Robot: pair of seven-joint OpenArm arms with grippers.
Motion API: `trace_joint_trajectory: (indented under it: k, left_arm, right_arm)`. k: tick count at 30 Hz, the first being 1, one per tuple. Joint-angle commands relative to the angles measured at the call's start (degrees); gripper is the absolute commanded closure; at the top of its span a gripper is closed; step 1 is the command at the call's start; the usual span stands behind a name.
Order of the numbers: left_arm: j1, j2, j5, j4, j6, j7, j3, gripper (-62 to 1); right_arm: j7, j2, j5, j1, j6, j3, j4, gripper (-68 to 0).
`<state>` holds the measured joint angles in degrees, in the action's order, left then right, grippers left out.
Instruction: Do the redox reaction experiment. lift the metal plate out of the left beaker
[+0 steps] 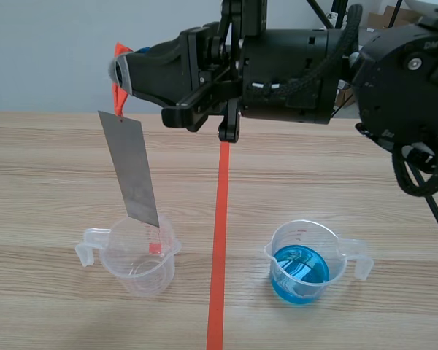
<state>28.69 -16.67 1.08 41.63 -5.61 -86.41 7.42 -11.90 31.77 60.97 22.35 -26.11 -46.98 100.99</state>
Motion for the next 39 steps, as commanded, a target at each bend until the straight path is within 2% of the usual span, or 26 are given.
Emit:
trace_joint_trajectory:
  k: [1, 16, 39]
  left_arm:
    - [0.0, -0.1, 0.0, 0.7, 0.1, -2.6, -0.4, -62.3]
    - [0.0, -0.1, 0.0, 0.7, 0.1, -2.6, -0.4, -62.3]
    - [0.0, -0.1, 0.0, 0.7, 0.1, -2.6, -0.4, -62.3]
  right_arm:
    - [1.2, 0.0, 0.9, 1.5, 0.0, 0.3, 0.6, -0.4]
    - [0.6, 0.0, 1.6, 1.5, -0.5, -1.6, 2.0, -0.4]
    - [0.6, 0.0, 1.2, 2.6, -0.2, -1.6, 2.7, -0.4]
